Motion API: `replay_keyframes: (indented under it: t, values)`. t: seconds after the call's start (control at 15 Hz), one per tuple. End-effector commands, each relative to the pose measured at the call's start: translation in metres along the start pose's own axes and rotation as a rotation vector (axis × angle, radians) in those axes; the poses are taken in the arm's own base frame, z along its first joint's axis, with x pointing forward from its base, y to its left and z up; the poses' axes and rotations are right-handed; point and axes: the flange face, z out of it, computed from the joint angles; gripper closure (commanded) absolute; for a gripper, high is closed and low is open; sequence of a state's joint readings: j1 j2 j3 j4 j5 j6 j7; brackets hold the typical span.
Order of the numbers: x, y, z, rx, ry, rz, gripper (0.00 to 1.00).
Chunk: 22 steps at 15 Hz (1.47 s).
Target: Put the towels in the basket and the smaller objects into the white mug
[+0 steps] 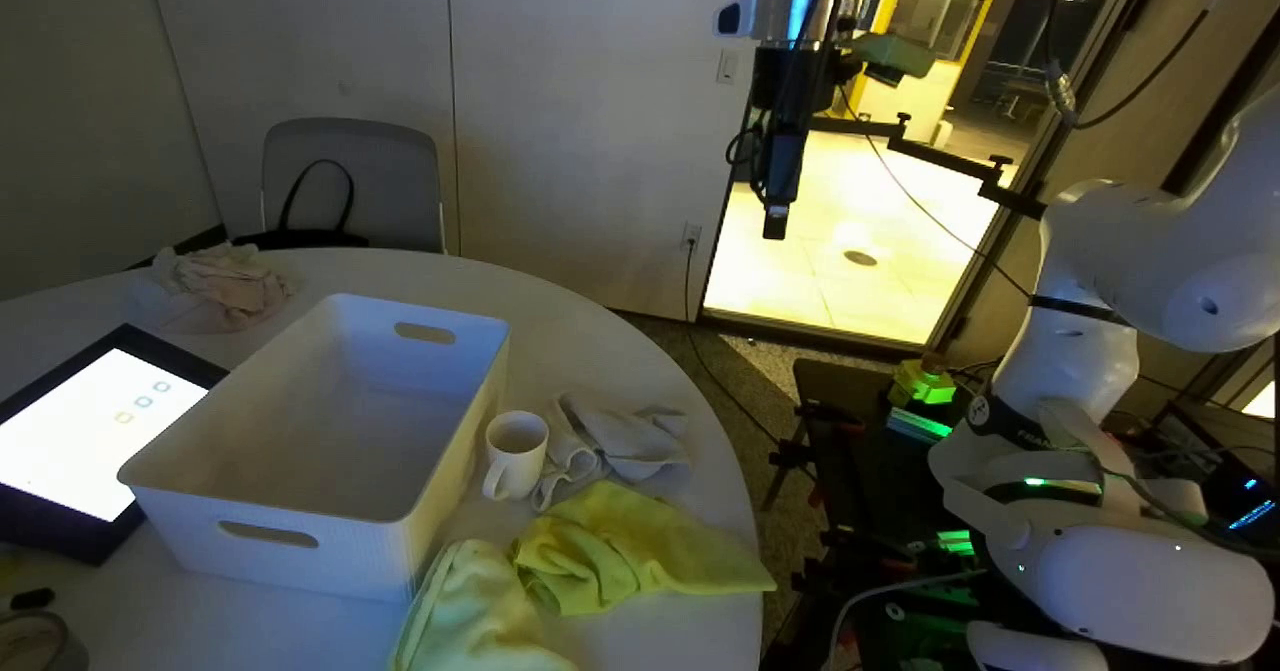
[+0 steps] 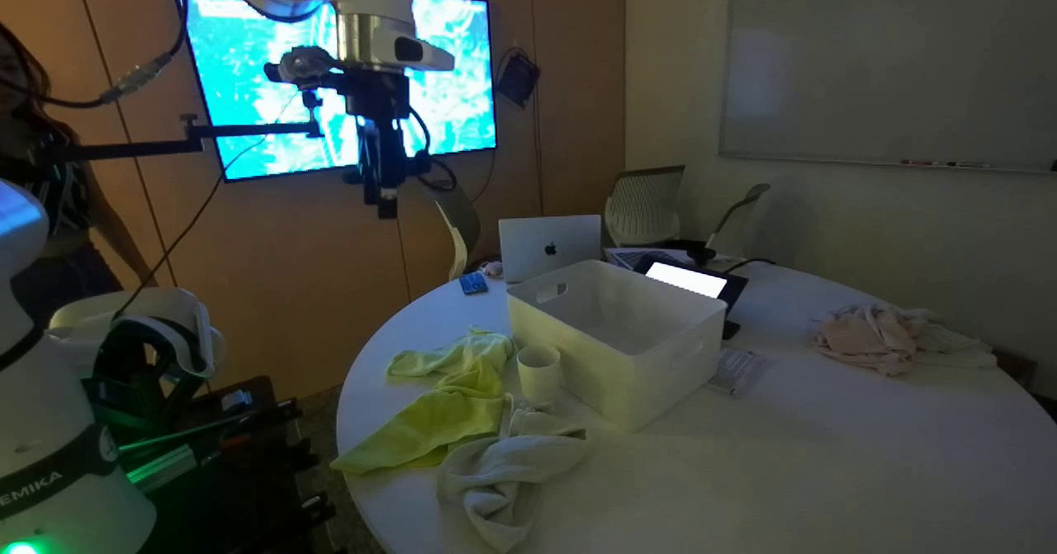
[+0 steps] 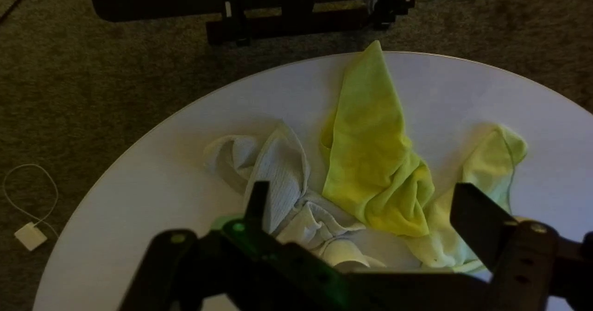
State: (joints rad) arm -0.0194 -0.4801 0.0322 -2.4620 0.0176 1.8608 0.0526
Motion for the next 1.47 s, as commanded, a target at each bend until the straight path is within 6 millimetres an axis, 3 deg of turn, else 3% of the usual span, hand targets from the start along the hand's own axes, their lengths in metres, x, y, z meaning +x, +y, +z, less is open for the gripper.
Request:
replay_keyframes:
  t: [0.0,0.4,0.93,1.4]
  values:
    - [0.008,0.001,0.044,-0.011,0.005,-0.058,0.00]
    - [0.027,0.008,0.116,-0.010,-0.001,-0.070,0.00]
    - [0.069,0.014,0.201,-0.029,0.033,-0.012,0.00]
    - [0.083,0.029,0.269,-0.020,-0.013,0.035,0.00]
